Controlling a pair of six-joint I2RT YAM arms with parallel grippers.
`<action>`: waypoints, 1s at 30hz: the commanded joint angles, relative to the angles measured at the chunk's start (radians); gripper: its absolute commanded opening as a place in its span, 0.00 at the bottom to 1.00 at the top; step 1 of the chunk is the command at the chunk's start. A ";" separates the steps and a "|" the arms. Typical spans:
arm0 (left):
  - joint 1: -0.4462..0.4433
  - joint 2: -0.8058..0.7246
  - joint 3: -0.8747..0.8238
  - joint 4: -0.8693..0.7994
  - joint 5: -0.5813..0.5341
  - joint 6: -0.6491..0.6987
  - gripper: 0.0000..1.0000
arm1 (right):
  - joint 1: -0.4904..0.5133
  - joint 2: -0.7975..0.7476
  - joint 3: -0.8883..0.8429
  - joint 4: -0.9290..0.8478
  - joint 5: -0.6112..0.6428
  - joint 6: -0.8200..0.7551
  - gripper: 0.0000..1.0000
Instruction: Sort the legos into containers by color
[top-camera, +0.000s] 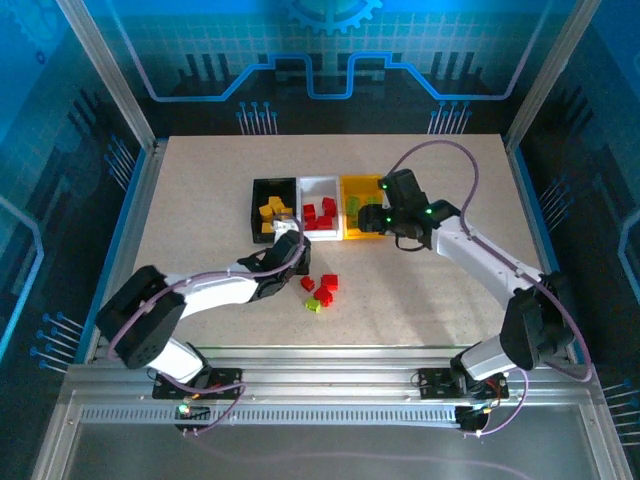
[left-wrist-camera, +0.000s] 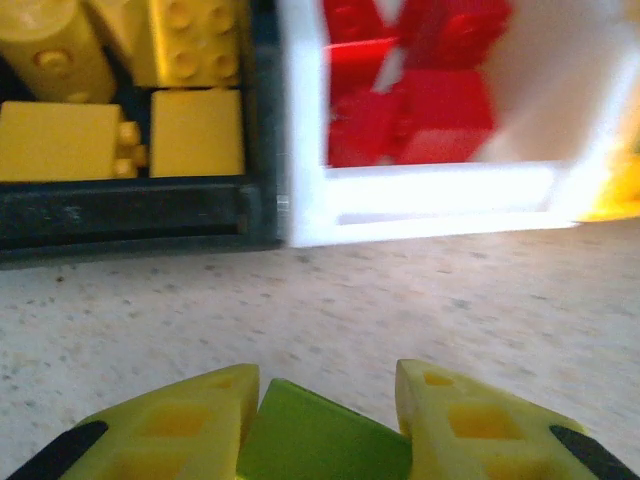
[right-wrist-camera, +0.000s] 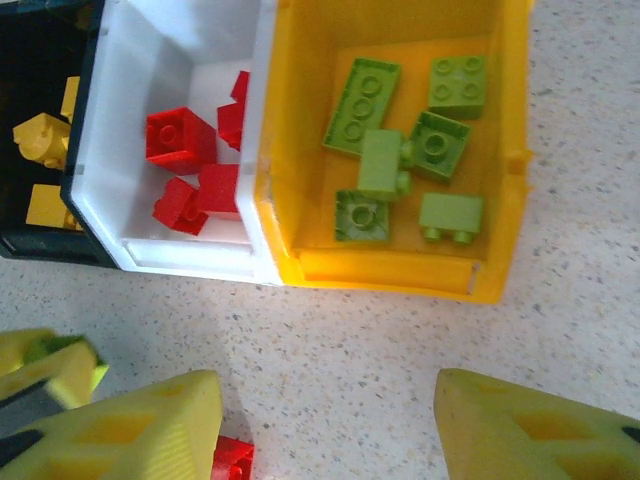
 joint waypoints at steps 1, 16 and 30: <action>-0.014 -0.035 0.123 -0.150 0.084 -0.042 0.32 | -0.039 -0.074 -0.057 0.019 0.010 0.029 0.60; -0.004 0.532 0.842 -0.259 0.204 0.037 0.32 | -0.066 -0.200 -0.217 0.002 -0.001 0.060 0.60; 0.022 0.647 1.045 -0.281 0.277 -0.021 0.73 | -0.061 -0.225 -0.256 0.008 -0.059 0.056 0.61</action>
